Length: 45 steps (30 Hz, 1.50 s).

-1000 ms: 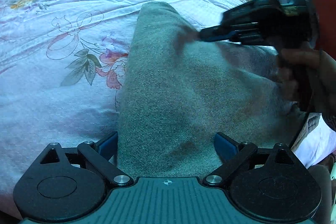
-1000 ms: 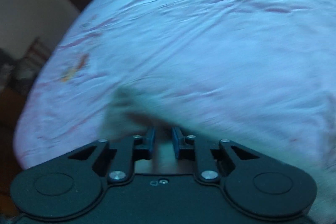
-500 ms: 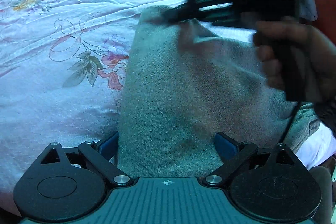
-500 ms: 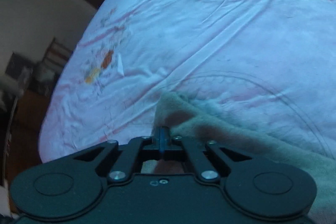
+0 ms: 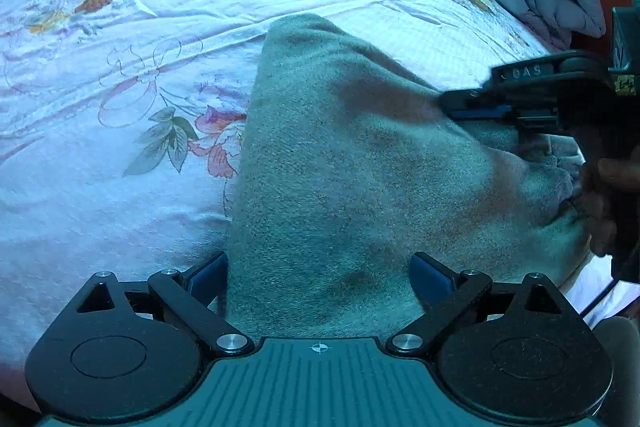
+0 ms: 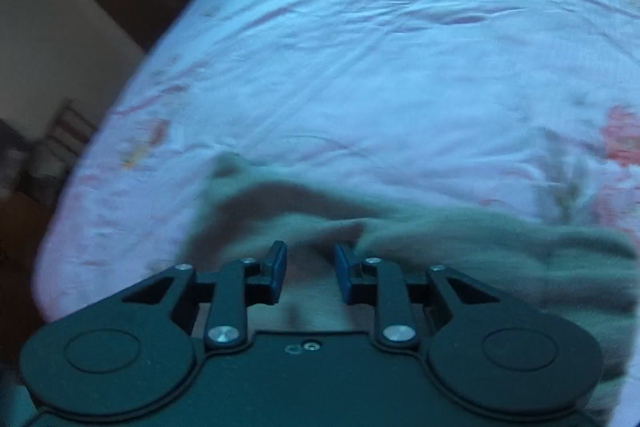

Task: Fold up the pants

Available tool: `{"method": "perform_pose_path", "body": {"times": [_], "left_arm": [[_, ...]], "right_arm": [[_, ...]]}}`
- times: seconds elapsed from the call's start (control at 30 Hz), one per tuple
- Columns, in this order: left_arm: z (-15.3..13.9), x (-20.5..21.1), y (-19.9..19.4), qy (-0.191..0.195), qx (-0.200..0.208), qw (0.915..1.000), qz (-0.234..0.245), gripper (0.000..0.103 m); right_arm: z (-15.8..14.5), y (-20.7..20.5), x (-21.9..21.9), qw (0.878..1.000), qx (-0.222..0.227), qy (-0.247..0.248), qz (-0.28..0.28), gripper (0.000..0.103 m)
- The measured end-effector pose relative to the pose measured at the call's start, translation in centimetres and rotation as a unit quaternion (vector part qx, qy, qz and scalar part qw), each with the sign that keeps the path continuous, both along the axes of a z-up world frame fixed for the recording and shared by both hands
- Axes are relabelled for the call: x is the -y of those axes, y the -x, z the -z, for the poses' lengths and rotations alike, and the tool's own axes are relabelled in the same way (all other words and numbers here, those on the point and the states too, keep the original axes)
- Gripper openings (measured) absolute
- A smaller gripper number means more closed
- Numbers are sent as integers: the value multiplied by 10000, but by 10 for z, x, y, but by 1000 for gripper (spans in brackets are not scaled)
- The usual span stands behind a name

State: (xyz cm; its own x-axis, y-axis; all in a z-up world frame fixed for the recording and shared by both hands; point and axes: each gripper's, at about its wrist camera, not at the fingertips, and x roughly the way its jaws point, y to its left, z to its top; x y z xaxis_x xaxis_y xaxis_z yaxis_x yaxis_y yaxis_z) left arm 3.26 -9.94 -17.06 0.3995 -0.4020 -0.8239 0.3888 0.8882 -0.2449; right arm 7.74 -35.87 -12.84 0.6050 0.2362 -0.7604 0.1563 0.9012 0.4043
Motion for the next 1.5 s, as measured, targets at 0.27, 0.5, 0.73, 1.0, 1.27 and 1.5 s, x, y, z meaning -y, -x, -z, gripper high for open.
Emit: {"method": "perform_pose_path", "body": {"times": [0.27,0.5,0.73,1.0,1.27,1.5], "left_arm": [[-32,-6,-11,-14,453,9989,-107,96],[-26,0,-58,-180,387,9989,-216,96],[-7,21,-78,-220,198,9996,-30,96],[4,34,-83,-370,159,9991,131,97],[5,31,-80,-393,203,9990,73,103],[6,14,-79,-247,21,9996,143,103]], "right_arm": [[-38,76,53,9952,620,12,764,40],[-20,128,83,9915,313,328,1218,90],[19,128,89,9893,-82,-811,1207,76],[29,115,70,9918,-286,-802,956,74],[25,115,63,9941,-281,-545,900,79],[26,120,74,9910,-263,-930,927,69]]}}
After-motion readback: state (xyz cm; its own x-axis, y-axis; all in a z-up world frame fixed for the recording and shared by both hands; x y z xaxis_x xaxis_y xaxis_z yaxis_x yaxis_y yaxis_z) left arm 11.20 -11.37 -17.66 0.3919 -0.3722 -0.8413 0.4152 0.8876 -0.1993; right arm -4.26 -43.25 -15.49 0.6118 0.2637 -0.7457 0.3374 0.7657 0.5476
